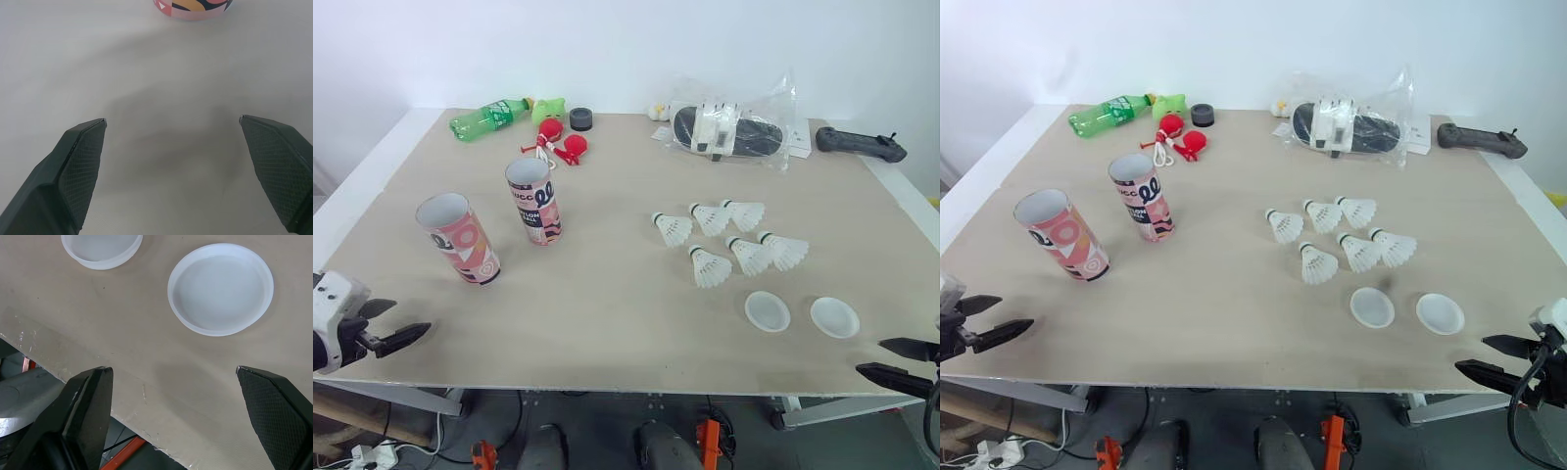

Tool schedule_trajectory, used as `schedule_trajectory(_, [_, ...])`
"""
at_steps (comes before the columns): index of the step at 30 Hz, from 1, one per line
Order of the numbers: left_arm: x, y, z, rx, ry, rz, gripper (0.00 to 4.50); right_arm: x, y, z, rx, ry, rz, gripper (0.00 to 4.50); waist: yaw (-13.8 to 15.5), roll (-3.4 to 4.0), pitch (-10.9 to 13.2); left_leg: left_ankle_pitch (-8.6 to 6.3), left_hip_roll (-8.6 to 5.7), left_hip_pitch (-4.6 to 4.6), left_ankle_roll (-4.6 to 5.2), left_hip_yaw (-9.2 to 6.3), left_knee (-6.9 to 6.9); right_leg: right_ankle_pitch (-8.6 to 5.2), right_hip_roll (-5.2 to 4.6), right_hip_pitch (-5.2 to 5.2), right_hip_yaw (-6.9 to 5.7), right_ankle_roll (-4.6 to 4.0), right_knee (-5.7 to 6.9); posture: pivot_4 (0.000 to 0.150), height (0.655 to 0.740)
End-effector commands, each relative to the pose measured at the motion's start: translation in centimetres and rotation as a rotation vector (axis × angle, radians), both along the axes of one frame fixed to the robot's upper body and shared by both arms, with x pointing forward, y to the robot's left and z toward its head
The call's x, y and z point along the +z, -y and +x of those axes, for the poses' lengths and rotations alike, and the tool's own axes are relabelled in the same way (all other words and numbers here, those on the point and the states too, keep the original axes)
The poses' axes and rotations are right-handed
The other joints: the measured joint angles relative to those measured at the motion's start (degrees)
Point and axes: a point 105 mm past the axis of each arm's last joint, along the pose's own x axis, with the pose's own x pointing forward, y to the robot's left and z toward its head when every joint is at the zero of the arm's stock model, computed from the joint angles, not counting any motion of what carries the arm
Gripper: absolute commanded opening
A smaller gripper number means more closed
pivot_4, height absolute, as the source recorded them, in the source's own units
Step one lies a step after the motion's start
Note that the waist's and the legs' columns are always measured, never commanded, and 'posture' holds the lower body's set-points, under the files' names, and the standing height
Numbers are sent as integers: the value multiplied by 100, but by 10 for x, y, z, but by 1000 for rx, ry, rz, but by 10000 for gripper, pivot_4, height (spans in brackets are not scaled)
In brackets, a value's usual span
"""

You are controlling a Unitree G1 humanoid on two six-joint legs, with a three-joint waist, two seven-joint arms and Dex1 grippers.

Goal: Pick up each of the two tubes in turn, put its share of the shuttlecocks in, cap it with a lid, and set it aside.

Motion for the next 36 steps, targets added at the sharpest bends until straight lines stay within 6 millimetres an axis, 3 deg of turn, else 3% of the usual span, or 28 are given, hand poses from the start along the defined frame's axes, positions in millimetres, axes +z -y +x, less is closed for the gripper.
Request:
schedule_trajectory(1, [8,-2,0,-3,31,24,45000,11,0,3,14,21,-9,43237,0,0,0,0,0,0,0,0,0,0,0,0,0,0,0,1500,7400])
schedule_trajectory(6, [10,-1,1,-8,39,20,45000,24,-9,8,29,70,57,43237,0,0,0,0,0,0,0,0,0,0,0,0,0,-1,0,1500,7400])
schedule_trajectory(10, [20,5,-1,-21,89,-44,45000,49,-38,12,131,132,156,43237,0,1,0,0,0,0,0,0,0,0,0,0,0,-1,0,1500,7400])
schedule_trajectory(14, [27,11,-3,-36,158,-57,45000,79,-96,17,357,186,223,43237,-4,2,0,0,1,1,0,-1,0,2,1,2,-1,3,1,1500,7400])
schedule_trajectory(16, [32,17,-1,-39,230,-67,45000,91,-138,21,498,242,234,43237,-31,22,0,0,2,3,0,7,0,4,1,1,9,6,1,1500,7400])
schedule_trajectory(22, [23,41,10,-27,354,-119,45000,103,-231,36,751,421,279,43237,-12,7,0,0,6,9,0,1,1,16,6,5,5,17,3,1500,7400])
schedule_trajectory(27, [12,55,25,26,447,-160,45000,116,-278,52,832,510,365,43237,31,-6,-6,2,9,-22,-1,-4,23,23,9,-4,0,24,3,1500,7400])
schedule_trajectory(30, [6,64,37,54,490,-175,45000,117,-295,58,865,523,379,43237,32,-3,-6,1,7,-44,-1,-2,33,32,3,-14,-1,9,1,1500,7400])
schedule_trajectory(36, [0,75,59,97,545,-198,45000,119,-311,65,900,539,383,43237,46,-6,-8,2,9,-68,1,-37,71,48,20,-7,-20,13,6,1500,7400])
